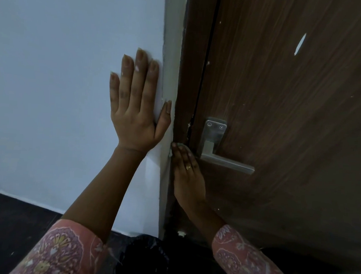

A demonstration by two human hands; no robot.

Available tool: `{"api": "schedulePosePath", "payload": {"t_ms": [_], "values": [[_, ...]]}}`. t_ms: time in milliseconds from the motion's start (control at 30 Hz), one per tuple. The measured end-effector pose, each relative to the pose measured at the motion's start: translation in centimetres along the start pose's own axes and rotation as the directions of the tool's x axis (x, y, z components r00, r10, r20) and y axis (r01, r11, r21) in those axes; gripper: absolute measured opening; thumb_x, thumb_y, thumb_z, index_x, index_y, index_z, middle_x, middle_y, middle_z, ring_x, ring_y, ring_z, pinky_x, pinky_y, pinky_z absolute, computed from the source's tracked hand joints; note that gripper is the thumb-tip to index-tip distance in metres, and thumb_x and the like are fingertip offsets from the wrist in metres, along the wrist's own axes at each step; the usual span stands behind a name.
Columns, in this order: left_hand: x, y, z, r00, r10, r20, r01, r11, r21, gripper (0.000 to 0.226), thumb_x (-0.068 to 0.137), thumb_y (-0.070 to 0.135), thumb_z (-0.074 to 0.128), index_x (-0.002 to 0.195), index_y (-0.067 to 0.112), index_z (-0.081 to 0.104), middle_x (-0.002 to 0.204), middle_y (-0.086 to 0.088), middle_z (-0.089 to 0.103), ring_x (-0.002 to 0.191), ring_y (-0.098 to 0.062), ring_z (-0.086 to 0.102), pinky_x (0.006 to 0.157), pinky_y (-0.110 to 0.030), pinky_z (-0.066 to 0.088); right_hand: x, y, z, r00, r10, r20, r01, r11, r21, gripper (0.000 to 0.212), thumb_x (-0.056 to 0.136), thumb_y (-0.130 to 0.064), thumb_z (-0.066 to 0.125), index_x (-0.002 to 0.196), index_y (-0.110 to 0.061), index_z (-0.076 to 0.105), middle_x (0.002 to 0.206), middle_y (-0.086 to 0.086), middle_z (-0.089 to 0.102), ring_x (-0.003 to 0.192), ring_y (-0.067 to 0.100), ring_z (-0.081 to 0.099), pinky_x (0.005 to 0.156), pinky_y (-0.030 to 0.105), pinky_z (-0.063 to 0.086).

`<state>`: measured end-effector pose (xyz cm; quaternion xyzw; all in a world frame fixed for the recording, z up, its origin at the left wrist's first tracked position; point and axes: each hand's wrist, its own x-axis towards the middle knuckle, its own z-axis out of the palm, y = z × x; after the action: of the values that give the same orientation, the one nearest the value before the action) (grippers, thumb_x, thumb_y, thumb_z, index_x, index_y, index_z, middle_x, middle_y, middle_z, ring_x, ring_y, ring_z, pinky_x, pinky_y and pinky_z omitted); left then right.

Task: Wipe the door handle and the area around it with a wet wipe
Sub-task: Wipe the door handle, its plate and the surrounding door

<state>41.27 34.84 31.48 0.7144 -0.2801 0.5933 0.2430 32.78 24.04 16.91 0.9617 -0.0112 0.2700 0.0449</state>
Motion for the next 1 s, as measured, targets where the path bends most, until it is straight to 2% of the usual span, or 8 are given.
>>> {"api": "schedulePosePath", "payload": {"t_ms": [167,300,467,667,733,833,933,1000], "values": [[0.0,-0.1,0.1,1.000,0.003,-0.004,-0.003,1.000,0.013,0.065,0.094,0.038,0.035,0.146,0.023,0.001,0.139,-0.018,0.026,0.142,-0.011,-0.002,0.117,-0.035,0.006,-1.9,1.2,0.8,0.986,-0.065,0.152,0.085,0.988,-0.127,0.064,0.078,-0.010,0.052,0.140,-0.008,0.036,0.150,0.006,0.031,0.137,0.019,0.033,0.118,0.033,0.006],[0.0,0.0,0.1,1.000,0.003,-0.004,-0.003,1.000,0.014,0.066,0.093,0.037,0.036,0.146,0.023,0.001,0.140,-0.018,0.026,0.142,-0.012,-0.002,0.117,-0.035,0.005,-2.3,2.4,1.7,0.989,-0.065,0.134,0.080,0.990,-0.113,0.081,0.062,-0.008,0.076,0.136,-0.007,0.044,0.144,0.007,0.042,0.132,0.019,0.041,0.113,0.033,0.022],[0.0,-0.1,0.1,1.000,0.002,0.000,-0.002,1.000,0.011,0.065,0.093,0.038,0.036,0.148,0.020,0.005,0.139,-0.018,0.025,0.142,-0.011,-0.003,0.117,-0.035,0.005,2.0,1.4,-0.9,0.989,-0.147,0.034,0.148,0.898,-0.415,0.069,0.091,-0.033,0.040,0.143,0.003,0.010,0.155,0.016,0.011,0.143,0.029,0.009,0.116,0.043,-0.008],[-0.1,-0.1,-0.1,1.000,0.008,0.014,-0.008,1.000,0.006,0.065,0.093,0.036,0.037,0.148,0.018,0.007,0.146,-0.015,0.021,0.142,-0.012,-0.002,0.117,-0.036,0.006,-2.0,3.5,1.7,0.965,-0.194,0.175,0.239,0.927,-0.290,0.068,0.079,-0.045,0.062,0.138,-0.026,0.033,0.144,-0.008,0.022,0.134,0.004,0.033,0.116,0.032,-0.010],[0.0,-0.2,-0.2,0.999,0.033,0.027,-0.034,0.999,0.014,0.067,0.093,0.036,0.037,0.147,0.021,0.001,0.156,-0.002,0.001,0.142,-0.013,-0.003,0.118,-0.036,0.005,-3.0,5.0,2.2,0.934,-0.300,0.195,0.347,0.894,-0.284,0.074,0.072,-0.037,0.073,0.133,-0.014,0.040,0.142,0.003,0.027,0.133,0.012,0.036,0.115,0.034,0.003],[0.1,-0.3,-0.3,0.997,0.062,0.033,-0.063,0.998,0.013,0.067,0.092,0.036,0.038,0.146,0.022,0.000,0.153,0.011,-0.012,0.142,-0.013,-0.003,0.118,-0.036,0.005,-3.6,7.7,2.1,0.909,-0.362,0.207,0.415,0.828,-0.376,0.076,0.081,-0.034,0.062,0.140,-0.002,0.027,0.148,0.011,0.021,0.138,0.019,0.020,0.115,0.038,0.001],[0.0,-0.1,-0.2,0.998,0.056,0.014,-0.056,0.998,0.003,0.067,0.092,0.036,0.037,0.146,0.022,0.000,0.153,0.010,-0.011,0.142,-0.013,-0.002,0.118,-0.037,0.006,-4.7,9.9,2.0,0.903,-0.367,0.224,0.430,0.756,-0.494,0.067,0.093,-0.028,0.030,0.146,0.003,0.001,0.156,0.016,0.002,0.144,0.024,0.005,0.117,0.037,-0.004],[0.0,-0.1,-0.2,0.998,0.057,0.006,-0.057,0.998,-0.002,0.068,0.092,0.036,0.037,0.146,0.022,0.000,0.153,0.011,-0.011,0.142,-0.013,-0.002,0.117,-0.037,0.007,-5.0,10.4,1.9,0.912,-0.324,0.253,0.411,0.741,-0.530,0.059,0.095,-0.026,0.018,0.145,0.003,0.010,0.155,0.019,0.008,0.143,0.027,0.005,0.117,0.035,-0.011]]}}
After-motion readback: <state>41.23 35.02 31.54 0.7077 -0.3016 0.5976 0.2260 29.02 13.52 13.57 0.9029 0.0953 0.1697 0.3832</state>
